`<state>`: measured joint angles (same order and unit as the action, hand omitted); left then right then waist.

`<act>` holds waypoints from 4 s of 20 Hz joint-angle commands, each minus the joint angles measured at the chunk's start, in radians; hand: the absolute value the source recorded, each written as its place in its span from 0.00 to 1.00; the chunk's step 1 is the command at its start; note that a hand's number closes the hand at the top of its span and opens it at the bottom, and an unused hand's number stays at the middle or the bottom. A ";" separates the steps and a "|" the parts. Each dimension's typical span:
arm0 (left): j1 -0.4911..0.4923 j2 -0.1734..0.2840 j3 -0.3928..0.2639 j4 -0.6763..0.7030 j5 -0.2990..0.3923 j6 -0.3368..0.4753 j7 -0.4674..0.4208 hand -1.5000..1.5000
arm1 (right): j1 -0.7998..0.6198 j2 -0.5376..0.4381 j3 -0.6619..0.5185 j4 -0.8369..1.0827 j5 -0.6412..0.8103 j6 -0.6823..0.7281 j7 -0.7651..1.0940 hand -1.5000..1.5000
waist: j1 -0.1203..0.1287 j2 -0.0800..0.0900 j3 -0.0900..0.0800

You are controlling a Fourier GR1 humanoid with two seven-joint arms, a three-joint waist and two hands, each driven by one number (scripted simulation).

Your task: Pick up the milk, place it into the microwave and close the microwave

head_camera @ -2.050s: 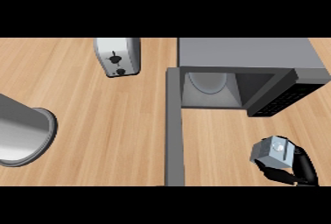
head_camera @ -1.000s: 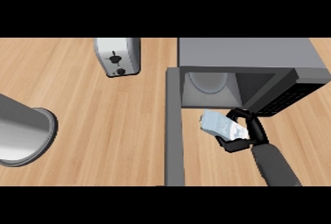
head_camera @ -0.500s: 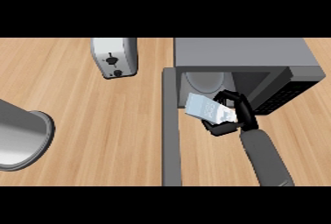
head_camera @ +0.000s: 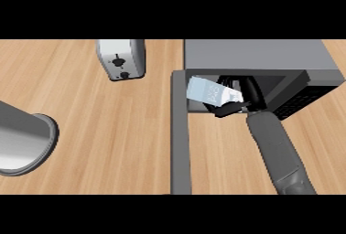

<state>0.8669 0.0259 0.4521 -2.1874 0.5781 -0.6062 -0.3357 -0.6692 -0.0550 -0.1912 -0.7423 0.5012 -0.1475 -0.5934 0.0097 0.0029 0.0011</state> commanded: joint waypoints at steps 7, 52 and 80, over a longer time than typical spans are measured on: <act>-0.106 0.018 0.013 0.120 -0.037 -0.037 0.007 0.00 | -0.280 -0.064 -0.081 0.313 0.060 -0.206 0.101 1.00 | 0.046 0.018 0.000; -0.236 -0.025 -0.279 -0.012 -0.280 -0.001 0.117 0.00 | -0.229 -0.068 -0.274 0.540 -0.104 -0.029 -0.252 0.00 | 0.008 0.001 0.000; -0.596 -0.026 -0.668 0.181 -0.671 0.179 0.297 1.00 | 0.653 0.030 -0.053 -0.460 -0.283 0.348 -0.124 0.00 | -0.055 -0.014 -0.004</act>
<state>0.3234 0.0002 -0.1851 -2.0328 -0.0392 -0.4412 -0.0569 -0.1610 -0.0107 -0.2567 -0.9864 0.2540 0.1506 -0.7892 -0.0535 -0.0136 -0.0026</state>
